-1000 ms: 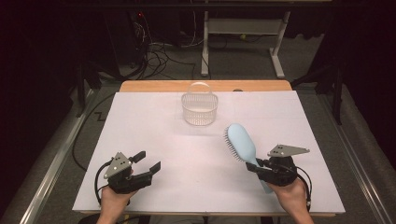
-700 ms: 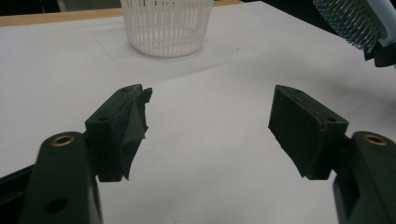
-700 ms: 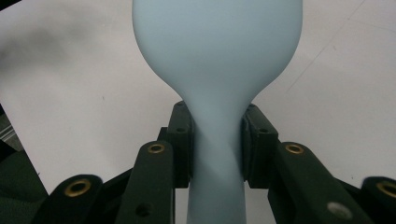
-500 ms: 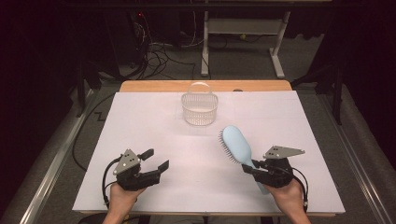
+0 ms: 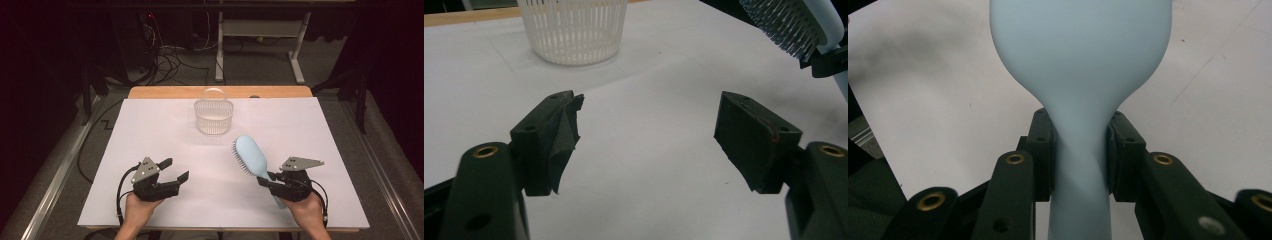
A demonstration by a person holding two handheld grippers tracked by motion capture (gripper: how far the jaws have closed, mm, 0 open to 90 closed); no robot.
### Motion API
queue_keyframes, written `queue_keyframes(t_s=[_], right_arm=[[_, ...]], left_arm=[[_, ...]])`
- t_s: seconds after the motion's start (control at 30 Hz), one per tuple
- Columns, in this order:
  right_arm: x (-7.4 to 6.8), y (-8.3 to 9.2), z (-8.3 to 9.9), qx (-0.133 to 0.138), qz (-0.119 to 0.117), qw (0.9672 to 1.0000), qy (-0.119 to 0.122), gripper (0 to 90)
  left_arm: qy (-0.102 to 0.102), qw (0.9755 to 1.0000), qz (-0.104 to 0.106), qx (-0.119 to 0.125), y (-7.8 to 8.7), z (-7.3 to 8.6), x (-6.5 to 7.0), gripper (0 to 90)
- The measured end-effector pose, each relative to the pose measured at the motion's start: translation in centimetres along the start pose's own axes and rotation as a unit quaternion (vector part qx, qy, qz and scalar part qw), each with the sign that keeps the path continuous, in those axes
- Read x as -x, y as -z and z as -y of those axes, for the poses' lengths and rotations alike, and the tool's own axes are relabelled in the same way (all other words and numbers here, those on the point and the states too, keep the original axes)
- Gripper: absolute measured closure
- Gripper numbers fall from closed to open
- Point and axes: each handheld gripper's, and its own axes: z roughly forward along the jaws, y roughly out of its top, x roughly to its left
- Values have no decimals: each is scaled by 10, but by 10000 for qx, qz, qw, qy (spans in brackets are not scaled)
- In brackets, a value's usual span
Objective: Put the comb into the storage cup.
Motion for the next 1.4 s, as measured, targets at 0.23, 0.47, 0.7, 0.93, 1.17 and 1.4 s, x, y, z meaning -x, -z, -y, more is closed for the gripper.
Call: queue_keyframes(t_s=[0.23,0.47,0.7,0.93,1.17,1.4], right_arm=[[-4,-4,-1,-43,-58,10000,42,702],[-10,-11,-2,-141,-157,9997,137,702],[-12,-13,-4,-155,-183,9996,155,702],[-13,-13,-4,-145,-196,9995,184,702],[-15,-13,-5,-134,-187,9994,244,702],[-18,-15,-6,-154,-201,9992,301,702]], left_arm=[[-25,9999,127,-80,-7,-3,5,256],[-40,9995,301,-111,-12,-5,14,256],[-68,9990,403,-165,-19,-7,19,254],[-165,9982,542,-207,-29,-12,27,247],[-189,9969,725,-235,-39,-16,35,230],[-143,9952,921,-310,-47,-20,41,222]])
